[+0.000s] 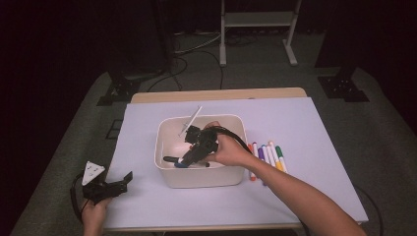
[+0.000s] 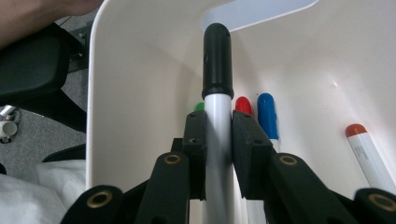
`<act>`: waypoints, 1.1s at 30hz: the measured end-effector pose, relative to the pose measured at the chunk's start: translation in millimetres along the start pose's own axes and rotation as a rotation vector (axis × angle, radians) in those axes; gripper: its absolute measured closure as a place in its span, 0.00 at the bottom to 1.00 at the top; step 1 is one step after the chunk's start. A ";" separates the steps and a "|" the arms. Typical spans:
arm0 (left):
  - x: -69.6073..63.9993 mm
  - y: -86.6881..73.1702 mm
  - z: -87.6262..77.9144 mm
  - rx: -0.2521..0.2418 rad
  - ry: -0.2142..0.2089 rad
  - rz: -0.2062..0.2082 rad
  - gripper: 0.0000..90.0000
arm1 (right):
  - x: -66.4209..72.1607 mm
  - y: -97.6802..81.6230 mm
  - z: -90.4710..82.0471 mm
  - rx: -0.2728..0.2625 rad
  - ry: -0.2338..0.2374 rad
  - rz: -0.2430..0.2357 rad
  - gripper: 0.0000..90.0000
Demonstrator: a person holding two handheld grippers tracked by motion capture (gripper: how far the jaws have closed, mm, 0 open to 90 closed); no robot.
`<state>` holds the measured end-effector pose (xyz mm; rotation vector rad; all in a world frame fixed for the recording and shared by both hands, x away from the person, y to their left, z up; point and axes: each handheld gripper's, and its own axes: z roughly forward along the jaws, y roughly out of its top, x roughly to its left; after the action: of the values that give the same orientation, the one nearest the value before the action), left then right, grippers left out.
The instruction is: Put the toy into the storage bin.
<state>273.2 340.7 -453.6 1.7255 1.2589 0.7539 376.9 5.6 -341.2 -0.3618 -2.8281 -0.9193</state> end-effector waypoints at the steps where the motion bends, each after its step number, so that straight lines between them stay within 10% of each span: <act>1: -0.1 0.0 0.0 -0.001 0.001 -0.001 0.00 | 0.1 -0.1 0.3 0.002 -0.002 -0.002 0.83; 15: -0.3 0.0 0.2 0.001 0.000 0.001 0.00 | 4.6 -14.2 -42.4 -0.065 -0.082 0.000 0.63; 33: -1.6 0.0 0.0 0.004 0.008 0.006 0.00 | -6.4 -91.0 -130.0 -0.206 -0.200 0.138 0.47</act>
<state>272.7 339.2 -453.6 1.7314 1.2620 0.7627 366.6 -144.1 -289.1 -0.7020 -2.8420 -1.2096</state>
